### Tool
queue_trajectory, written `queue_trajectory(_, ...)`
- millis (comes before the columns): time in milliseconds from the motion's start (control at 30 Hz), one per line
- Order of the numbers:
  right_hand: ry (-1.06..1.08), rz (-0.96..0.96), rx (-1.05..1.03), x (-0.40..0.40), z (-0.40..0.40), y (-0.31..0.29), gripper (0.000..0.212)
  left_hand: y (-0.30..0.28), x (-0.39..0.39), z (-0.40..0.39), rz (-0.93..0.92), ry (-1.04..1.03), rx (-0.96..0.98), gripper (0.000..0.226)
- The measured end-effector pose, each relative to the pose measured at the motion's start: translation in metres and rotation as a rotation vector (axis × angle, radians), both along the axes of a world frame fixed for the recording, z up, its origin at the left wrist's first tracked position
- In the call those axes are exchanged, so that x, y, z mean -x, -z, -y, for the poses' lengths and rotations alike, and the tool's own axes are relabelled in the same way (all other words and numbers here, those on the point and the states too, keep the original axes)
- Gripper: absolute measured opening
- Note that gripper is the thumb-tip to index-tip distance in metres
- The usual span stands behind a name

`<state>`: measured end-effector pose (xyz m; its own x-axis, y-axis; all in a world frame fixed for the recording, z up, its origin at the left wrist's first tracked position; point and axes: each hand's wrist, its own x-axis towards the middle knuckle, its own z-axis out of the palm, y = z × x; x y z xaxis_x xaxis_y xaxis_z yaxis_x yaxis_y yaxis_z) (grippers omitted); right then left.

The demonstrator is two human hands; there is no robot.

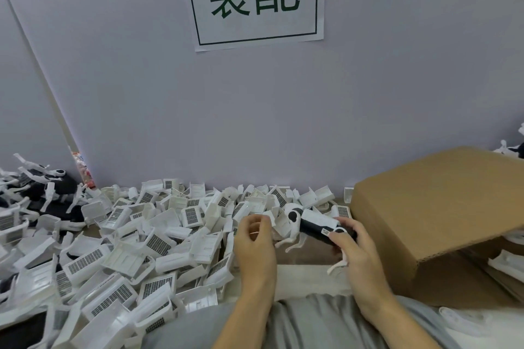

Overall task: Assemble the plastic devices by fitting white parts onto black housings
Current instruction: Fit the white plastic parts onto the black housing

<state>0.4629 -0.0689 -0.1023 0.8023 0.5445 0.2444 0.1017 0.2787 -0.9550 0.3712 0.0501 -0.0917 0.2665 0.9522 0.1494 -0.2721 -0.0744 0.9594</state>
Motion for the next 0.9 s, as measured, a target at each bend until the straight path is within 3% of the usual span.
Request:
queue_trajectory(200, -0.177, -0.139, -0.1, -0.001, 0.0, -0.001, 0.016, -0.008, 0.002, 0.006, 0.257, 0.443, 0.276, 0.023)
queue_trajectory(400, -0.2, -0.175, -0.1, -0.005, 0.001, 0.002, 0.034, -0.008, 0.002, 0.005, 0.251, 0.428, 0.28, 0.023)
queue_trajectory(533, -0.177, -0.217, -0.068, -0.001, 0.0, -0.003, 0.023, -0.006, 0.004, 0.005, 0.224, 0.38, 0.251, 0.018)
queue_trajectory(700, -0.245, -0.47, -0.053, -0.002, 0.007, -0.013, 0.043, -0.009, 0.008, 0.009, 0.244, 0.496, 0.15, 0.015)
queue_trajectory(900, -0.356, -0.725, -0.147, -0.009, 0.013, -0.019, 0.036, -0.011, 0.008, 0.013, 0.287, 0.67, 0.131, 0.019)
